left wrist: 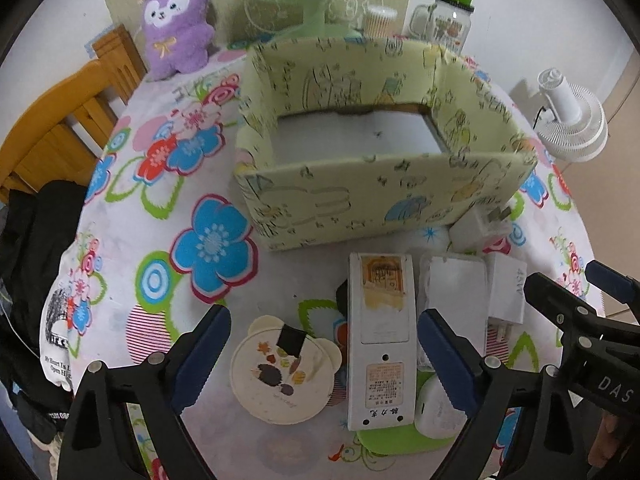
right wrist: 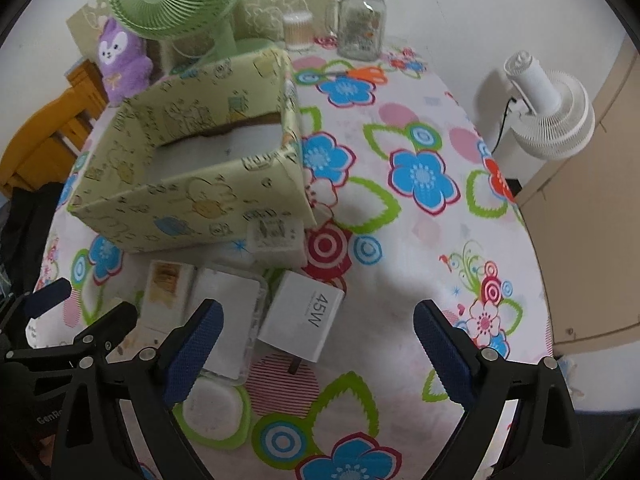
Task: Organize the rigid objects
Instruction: 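Move both tools down toward the white items in front of the fabric box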
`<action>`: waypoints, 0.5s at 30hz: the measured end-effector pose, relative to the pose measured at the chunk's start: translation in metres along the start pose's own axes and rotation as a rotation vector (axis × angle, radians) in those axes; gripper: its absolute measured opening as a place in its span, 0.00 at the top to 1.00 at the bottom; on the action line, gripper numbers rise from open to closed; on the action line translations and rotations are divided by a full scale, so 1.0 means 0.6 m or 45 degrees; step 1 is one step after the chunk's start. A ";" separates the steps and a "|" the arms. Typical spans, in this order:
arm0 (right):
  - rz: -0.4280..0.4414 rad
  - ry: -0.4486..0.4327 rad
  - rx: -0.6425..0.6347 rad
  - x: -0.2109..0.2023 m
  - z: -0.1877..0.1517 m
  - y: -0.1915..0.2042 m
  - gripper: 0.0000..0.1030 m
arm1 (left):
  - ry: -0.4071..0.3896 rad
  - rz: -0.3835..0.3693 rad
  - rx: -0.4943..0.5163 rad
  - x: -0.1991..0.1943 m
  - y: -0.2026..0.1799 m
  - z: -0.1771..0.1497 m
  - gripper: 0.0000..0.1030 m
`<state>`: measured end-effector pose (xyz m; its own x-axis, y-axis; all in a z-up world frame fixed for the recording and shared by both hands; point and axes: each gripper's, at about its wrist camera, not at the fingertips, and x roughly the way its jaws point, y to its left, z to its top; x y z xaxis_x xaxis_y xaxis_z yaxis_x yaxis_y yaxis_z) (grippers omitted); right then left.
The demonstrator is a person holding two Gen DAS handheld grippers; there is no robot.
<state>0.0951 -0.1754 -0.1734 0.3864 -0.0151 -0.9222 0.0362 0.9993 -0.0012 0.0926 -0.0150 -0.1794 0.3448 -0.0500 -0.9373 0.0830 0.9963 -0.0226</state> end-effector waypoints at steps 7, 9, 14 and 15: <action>-0.012 0.047 0.022 0.030 -0.004 -0.007 0.08 | 0.044 0.024 0.017 0.026 -0.010 -0.007 0.11; -0.012 0.058 0.031 0.037 -0.004 -0.009 0.08 | 0.061 0.012 0.032 0.032 -0.015 -0.008 0.11; -0.006 0.088 0.027 0.053 -0.002 -0.006 0.08 | 0.071 0.013 0.084 0.042 -0.038 -0.010 0.10; -0.005 0.095 0.025 0.056 -0.003 -0.006 0.08 | 0.059 0.024 0.093 0.041 -0.041 -0.009 0.10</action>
<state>0.1064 -0.1793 -0.2047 0.3163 -0.0161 -0.9485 0.0563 0.9984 0.0018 0.0940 -0.0401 -0.2039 0.3038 -0.0263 -0.9524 0.1454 0.9892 0.0191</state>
